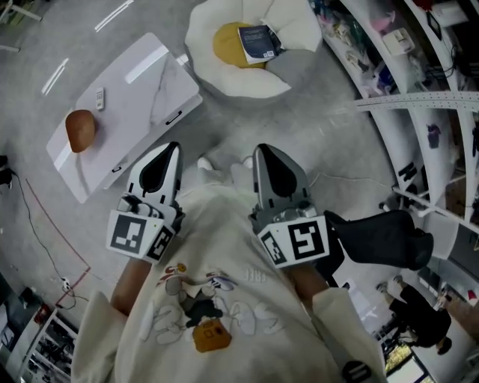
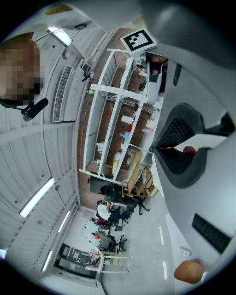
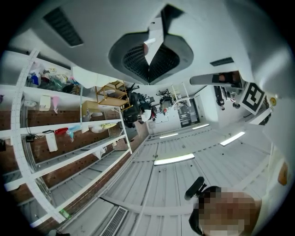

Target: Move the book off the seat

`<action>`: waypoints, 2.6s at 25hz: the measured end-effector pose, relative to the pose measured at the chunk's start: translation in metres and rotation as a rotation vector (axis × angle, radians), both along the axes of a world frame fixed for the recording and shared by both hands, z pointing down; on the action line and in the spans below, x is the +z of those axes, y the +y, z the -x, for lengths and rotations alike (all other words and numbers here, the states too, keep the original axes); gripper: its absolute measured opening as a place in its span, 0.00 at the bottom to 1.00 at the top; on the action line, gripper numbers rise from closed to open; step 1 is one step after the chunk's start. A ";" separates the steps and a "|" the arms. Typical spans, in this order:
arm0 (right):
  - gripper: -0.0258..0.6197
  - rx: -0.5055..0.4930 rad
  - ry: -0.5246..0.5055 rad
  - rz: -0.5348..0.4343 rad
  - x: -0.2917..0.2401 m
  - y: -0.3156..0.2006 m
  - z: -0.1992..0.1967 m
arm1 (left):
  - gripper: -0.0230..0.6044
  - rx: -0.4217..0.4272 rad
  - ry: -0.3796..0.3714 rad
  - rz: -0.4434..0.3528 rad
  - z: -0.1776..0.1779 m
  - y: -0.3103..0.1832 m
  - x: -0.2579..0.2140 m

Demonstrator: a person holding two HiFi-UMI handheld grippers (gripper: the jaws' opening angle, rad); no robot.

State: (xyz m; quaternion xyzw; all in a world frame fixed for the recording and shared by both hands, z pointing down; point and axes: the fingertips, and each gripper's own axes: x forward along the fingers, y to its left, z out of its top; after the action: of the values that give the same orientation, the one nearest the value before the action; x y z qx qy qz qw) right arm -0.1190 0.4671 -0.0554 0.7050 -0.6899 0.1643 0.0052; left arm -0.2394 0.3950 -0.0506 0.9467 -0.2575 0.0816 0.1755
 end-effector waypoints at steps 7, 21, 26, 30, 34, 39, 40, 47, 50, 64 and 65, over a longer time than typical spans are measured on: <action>0.05 0.005 0.047 0.021 0.000 -0.025 0.003 | 0.06 -0.028 0.021 0.099 0.041 -0.028 0.028; 0.05 0.043 0.067 0.094 0.021 -0.080 -0.073 | 0.06 0.035 -0.008 0.109 -0.036 -0.085 0.026; 0.05 0.027 0.040 0.124 0.037 -0.130 -0.137 | 0.06 0.034 -0.044 0.144 -0.101 -0.128 0.034; 0.05 -0.056 0.018 0.171 0.050 -0.173 -0.189 | 0.06 0.064 -0.108 0.165 -0.164 -0.159 0.044; 0.05 -0.159 -0.001 0.186 0.054 -0.218 -0.227 | 0.06 0.062 -0.155 0.180 -0.221 -0.190 0.048; 0.05 -0.237 -0.046 0.201 0.075 -0.258 -0.267 | 0.06 0.080 -0.245 0.156 -0.275 -0.228 0.057; 0.05 -0.266 -0.021 0.196 0.078 -0.265 -0.272 | 0.06 0.085 -0.268 0.147 -0.282 -0.234 0.059; 0.05 -0.372 -0.034 0.220 0.108 -0.299 -0.287 | 0.06 0.130 -0.337 0.122 -0.329 -0.278 0.074; 0.05 -0.414 -0.029 0.247 0.126 -0.304 -0.290 | 0.06 0.145 -0.346 0.127 -0.345 -0.291 0.087; 0.06 -0.350 -0.104 0.348 0.271 -0.340 -0.290 | 0.06 0.243 -0.384 0.286 -0.375 -0.323 0.256; 0.06 -0.323 -0.125 0.350 0.285 -0.344 -0.290 | 0.06 0.251 -0.394 0.295 -0.374 -0.325 0.272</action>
State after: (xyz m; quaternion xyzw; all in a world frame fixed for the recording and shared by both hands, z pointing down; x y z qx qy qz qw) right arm 0.1714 0.1230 0.2299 0.5625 -0.7535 0.3218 0.1107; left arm 0.1343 0.0698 0.2214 0.9012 -0.1530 0.3220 0.2465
